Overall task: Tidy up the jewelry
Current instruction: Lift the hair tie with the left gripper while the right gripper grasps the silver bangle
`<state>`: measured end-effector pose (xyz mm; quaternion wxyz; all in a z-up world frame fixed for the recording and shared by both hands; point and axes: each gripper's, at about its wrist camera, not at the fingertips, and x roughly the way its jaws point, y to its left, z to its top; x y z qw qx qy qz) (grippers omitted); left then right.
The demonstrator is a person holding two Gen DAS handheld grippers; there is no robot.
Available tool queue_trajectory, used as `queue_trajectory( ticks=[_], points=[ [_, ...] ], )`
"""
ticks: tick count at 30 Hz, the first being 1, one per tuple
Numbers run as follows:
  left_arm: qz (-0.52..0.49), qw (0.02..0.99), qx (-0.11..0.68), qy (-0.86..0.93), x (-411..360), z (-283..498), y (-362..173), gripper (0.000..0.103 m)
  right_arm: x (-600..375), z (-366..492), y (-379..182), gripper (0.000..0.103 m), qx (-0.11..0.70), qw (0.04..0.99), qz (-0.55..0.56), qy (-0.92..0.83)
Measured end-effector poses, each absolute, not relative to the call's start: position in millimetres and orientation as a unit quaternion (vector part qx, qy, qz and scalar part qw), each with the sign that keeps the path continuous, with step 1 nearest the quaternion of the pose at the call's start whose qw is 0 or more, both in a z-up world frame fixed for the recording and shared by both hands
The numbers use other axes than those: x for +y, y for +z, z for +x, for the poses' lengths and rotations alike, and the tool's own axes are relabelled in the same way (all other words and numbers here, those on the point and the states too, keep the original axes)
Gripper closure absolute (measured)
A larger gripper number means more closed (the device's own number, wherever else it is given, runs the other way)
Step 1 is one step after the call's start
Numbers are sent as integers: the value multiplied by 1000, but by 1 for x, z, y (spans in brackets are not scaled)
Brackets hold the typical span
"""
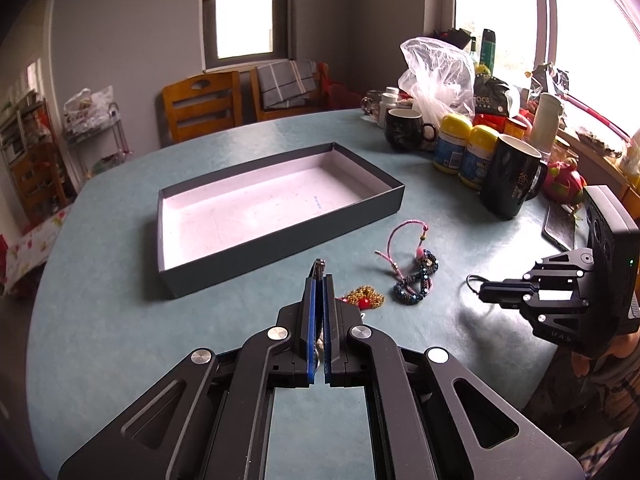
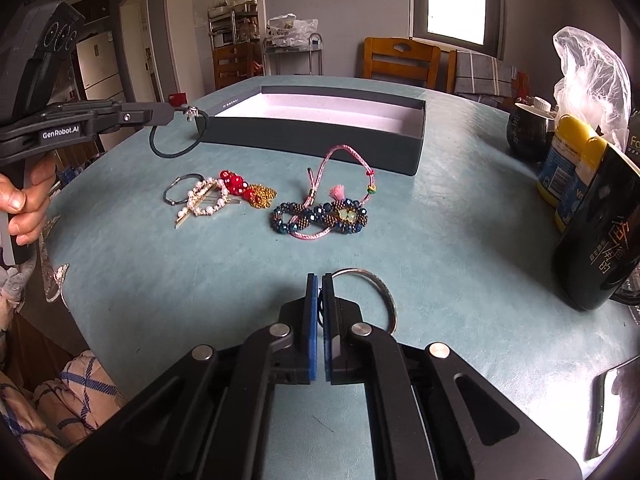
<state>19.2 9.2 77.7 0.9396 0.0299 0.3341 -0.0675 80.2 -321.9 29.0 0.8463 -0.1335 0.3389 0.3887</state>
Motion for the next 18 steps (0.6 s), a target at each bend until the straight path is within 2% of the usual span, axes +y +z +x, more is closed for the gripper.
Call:
queue_trajectory(
  ticks=[8, 14, 17, 18],
  points=[
    [34, 944, 322, -60, 19, 33, 88, 100, -314, 92, 60, 103, 302, 856, -138, 395],
    [35, 946, 316, -58, 25, 46, 95, 100, -319, 101, 58, 103, 320, 856, -133, 384],
    [33, 946, 317, -60, 25, 49, 95, 100, -338, 106, 52, 89, 333, 861, -111, 369],
    [34, 946, 317, -62, 24, 50, 95, 100, -344, 107, 50, 88, 338, 860, -106, 366]
  ],
)
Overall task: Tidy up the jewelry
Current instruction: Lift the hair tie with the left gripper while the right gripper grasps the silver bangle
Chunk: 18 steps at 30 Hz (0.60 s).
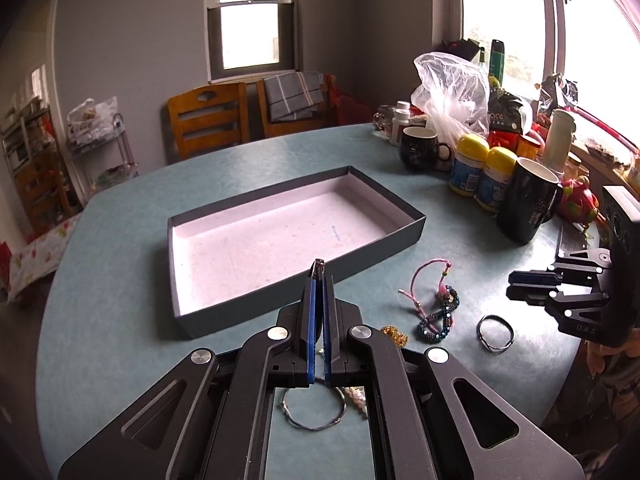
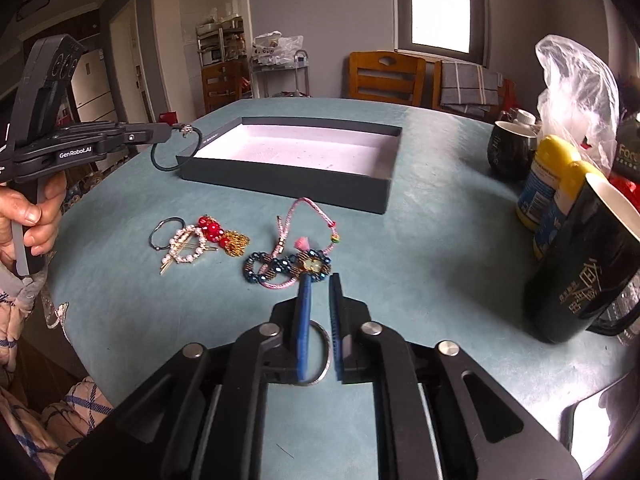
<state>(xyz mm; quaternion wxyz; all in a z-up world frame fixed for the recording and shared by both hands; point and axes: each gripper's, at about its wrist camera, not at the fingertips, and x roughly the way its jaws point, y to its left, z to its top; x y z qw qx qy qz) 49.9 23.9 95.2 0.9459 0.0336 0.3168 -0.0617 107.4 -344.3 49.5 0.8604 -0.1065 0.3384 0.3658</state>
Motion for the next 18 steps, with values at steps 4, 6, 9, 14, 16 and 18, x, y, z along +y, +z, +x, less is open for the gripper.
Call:
queue_trajectory(
  ticks=[4, 6, 9, 14, 16, 18],
  points=[
    [34, 945, 320, -67, 20, 52, 92, 100, -354, 110, 37, 88, 362, 853, -106, 361],
    [33, 944, 320, -68, 20, 53, 91, 100, -352, 108, 33, 88, 365, 849, -115, 365],
    [32, 944, 322, -73, 17, 53, 89, 100, -342, 108, 27, 88, 371, 840, -134, 372],
    [36, 942, 324, -75, 14, 51, 87, 100, -328, 112, 16, 88, 378, 829, -154, 382],
    [35, 942, 325, -73, 16, 51, 86, 100, -325, 110, 15, 91, 376, 828, -160, 385],
    [34, 942, 327, -71, 17, 52, 86, 100, -323, 108, 14, 100, 371, 829, -166, 385]
  ],
)
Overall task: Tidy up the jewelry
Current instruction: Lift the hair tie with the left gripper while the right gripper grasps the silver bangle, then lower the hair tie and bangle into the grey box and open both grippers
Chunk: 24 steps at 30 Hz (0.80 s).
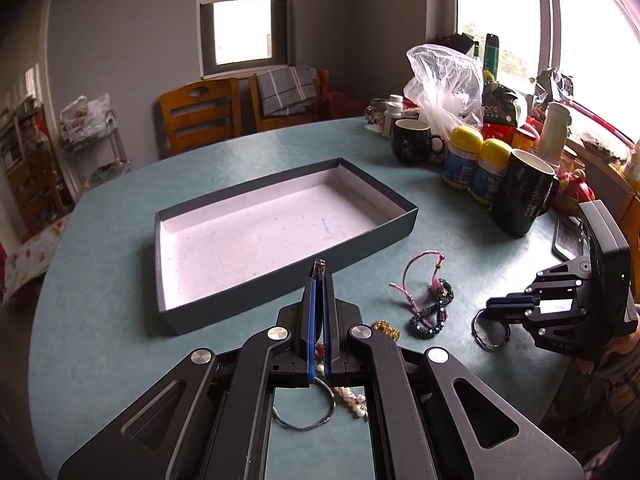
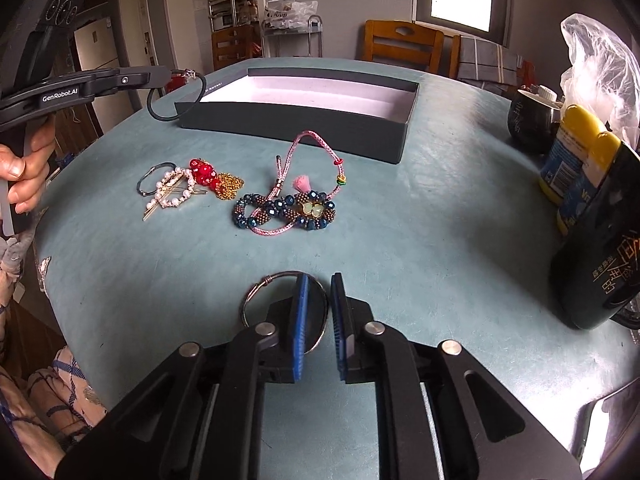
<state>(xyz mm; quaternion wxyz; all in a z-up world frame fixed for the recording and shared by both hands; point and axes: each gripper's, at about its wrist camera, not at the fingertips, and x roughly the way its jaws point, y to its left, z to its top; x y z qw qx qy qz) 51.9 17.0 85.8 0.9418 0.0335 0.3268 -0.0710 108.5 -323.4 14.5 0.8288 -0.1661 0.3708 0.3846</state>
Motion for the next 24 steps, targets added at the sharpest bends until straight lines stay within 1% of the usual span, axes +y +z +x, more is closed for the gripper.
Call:
queue_trajectory(
  ticks=[4, 13, 24],
  points=[
    [33, 942, 327, -69, 18, 54, 86, 100, -321, 106, 18, 100, 362, 831, -166, 388],
    [31, 943, 325, -65, 24, 64, 89, 100, -322, 109, 51, 100, 321, 846, -144, 400],
    [35, 946, 319, -55, 36, 101, 96, 100, -299, 147, 93, 100, 276, 856, -133, 416]
  ],
)
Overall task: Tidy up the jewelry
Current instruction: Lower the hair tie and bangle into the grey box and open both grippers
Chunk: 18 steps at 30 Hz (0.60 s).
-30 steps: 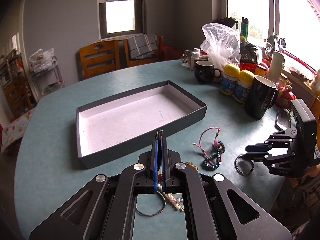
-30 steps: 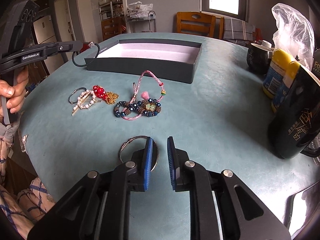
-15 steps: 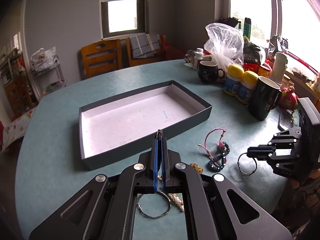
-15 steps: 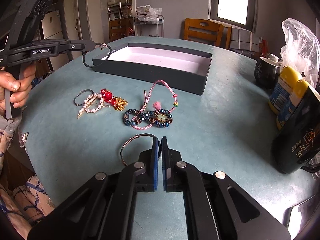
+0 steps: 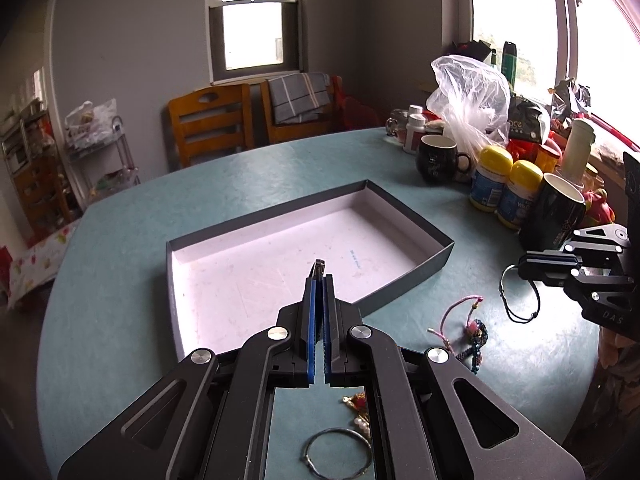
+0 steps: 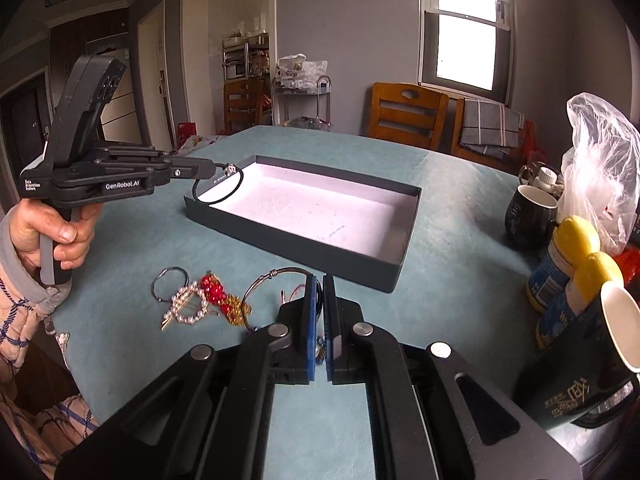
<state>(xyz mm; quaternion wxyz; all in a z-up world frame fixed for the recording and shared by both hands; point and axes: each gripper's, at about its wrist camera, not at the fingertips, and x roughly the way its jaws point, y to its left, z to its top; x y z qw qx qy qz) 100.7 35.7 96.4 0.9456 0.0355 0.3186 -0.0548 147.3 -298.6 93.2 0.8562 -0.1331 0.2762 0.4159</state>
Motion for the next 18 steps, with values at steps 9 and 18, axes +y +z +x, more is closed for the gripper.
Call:
queue_trajectory(
  ticks=[9, 18],
  points=[
    [22, 945, 325, -16, 67, 147, 87, 100, -249, 215, 96, 100, 278, 856, -138, 414],
    [13, 927, 375, -2, 93, 172, 39, 100, -199, 263, 48, 100, 326, 842, -182, 390]
  ],
)
